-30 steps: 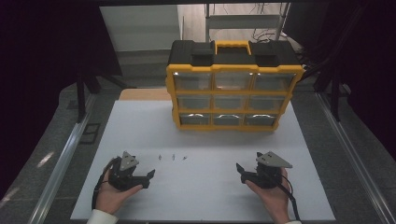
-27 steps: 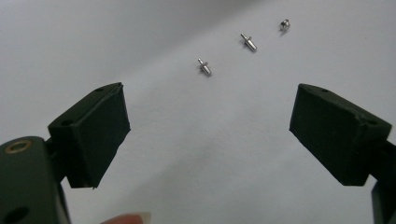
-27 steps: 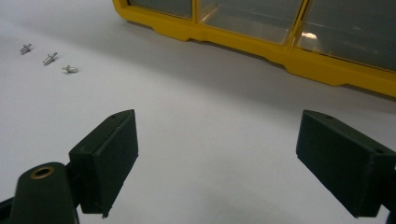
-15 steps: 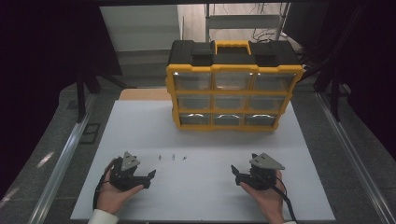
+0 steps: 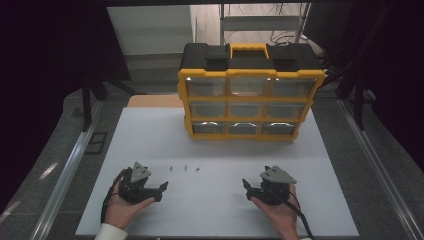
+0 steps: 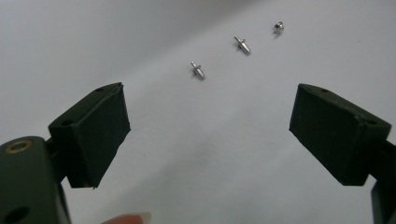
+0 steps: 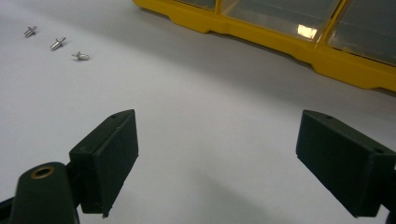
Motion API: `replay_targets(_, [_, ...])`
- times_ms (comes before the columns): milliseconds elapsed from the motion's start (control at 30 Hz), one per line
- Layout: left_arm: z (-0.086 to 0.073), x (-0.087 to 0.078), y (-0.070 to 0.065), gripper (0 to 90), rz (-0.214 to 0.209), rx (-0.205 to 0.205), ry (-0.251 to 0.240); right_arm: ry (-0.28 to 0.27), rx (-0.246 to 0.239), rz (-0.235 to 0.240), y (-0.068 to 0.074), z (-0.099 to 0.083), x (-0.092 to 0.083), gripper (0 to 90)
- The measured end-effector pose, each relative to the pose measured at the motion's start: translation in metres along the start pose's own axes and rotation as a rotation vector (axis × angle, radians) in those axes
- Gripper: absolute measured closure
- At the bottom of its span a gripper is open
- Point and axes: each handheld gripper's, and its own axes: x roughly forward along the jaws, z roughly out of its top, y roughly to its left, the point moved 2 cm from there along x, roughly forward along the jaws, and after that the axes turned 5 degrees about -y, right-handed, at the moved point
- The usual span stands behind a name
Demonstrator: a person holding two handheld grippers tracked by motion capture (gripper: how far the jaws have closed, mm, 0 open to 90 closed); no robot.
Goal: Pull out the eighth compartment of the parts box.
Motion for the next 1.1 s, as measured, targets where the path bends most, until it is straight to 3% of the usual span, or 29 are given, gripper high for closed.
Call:
replay_targets(200, [0.000, -0.001, -0.001, 12.2, 0.005, 0.012, 0.003, -0.005, 0.008, 0.016, 0.004, 0.003, 0.002, 12.9])
replay_targets(633, [-0.004, -0.008, 0.004, 12.0, 0.006, -0.014, -0.005, -0.007, -0.006, 0.003, 0.008, 0.011, 0.008, 13.9])
replay_targets(1100, [-0.005, -0.004, 0.006, 11.7, 0.025, -0.013, 0.010, 0.014, -0.068, 0.014, 0.018, 0.009, 0.012, 14.5])
